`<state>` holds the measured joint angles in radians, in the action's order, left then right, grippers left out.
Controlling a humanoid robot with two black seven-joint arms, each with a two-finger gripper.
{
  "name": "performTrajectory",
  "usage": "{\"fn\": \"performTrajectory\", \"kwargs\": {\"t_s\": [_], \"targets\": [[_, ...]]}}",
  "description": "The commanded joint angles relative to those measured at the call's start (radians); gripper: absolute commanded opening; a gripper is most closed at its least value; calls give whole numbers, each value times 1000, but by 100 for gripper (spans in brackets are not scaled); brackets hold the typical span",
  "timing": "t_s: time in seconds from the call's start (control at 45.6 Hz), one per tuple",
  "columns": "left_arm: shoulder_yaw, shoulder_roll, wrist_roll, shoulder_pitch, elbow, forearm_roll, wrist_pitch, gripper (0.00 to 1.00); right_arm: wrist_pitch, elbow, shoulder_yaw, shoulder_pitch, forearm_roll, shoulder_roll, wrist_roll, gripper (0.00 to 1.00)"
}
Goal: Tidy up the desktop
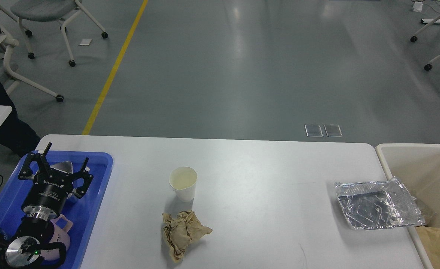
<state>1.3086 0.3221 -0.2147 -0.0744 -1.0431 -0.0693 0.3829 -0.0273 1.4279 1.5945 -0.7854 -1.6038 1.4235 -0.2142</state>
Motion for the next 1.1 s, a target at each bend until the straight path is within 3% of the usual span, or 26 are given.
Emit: {"fn": "performTrajectory", "kwargs": {"t_s": [0.0,0.154,0.285,0.329,0.636,0.789,0.965,1.075], "targets": [[0,0,0,-1,0,-12,-2,96,0,-1,-13,0,12,-26,3,100],[0,2,0,1,0,-12,-2,96,27,28,-16,14,15,-129,1,100],[0,2,0,1,0,-12,-2,96,27,45,-33,308,25,-452,10,100],[0,2,0,-1,0,-12,-4,96,-3,28,-53,386,28,-509,13,100],[1,15,1,-2,0,-14,-6,96,-132,-24,-191,581,68,-523,12,100],[1,9,1,1,1,-15,-6,96,-117,-161,-404,814,-85,-535,12,100],[1,9,1,1,1,-15,-6,96,-91,-306,-646,985,-436,-531,10,100],[1,12,1,1,3,-17,-6,96,-89,-362,-777,1058,-475,-522,7,100]]}}
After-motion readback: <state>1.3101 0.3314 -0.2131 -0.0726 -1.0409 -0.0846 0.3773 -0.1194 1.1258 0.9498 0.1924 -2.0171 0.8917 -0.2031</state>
